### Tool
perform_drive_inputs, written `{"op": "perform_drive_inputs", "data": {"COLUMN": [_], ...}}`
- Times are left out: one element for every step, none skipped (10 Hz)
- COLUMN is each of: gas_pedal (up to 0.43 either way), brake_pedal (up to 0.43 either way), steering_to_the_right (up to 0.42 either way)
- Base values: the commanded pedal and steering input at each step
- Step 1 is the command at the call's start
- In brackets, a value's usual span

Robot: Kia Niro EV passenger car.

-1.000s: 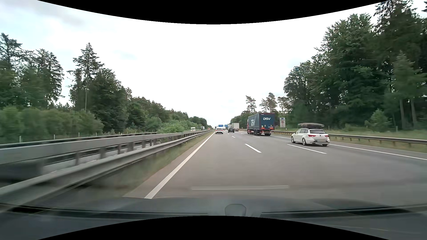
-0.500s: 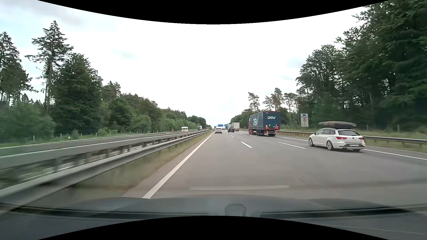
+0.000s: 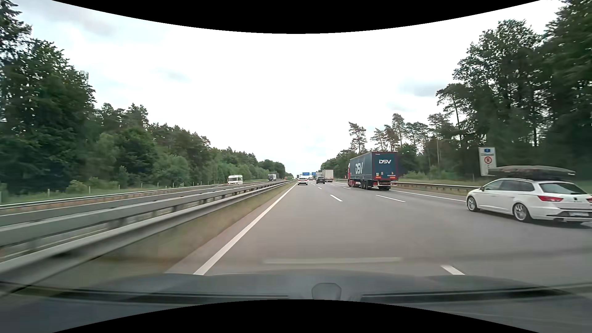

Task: Follow the waypoints while adhering to traffic rules and regulations

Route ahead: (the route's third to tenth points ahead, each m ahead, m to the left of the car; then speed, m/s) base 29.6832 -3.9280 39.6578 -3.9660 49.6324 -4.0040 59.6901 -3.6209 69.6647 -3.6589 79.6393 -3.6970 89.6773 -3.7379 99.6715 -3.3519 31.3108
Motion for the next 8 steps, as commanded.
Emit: {"op": "perform_drive_inputs", "data": {"gas_pedal": [0.169, 0.169, 0.169, 0.169, 0.169, 0.169, 0.169, 0.169], "brake_pedal": [0.000, 0.000, 0.000, 0.000, 0.000, 0.000, 0.000, 0.000], "steering_to_the_right": [-0.002, -0.002, -0.002, -0.002, -0.002, -0.002, -0.002, -0.002]}}
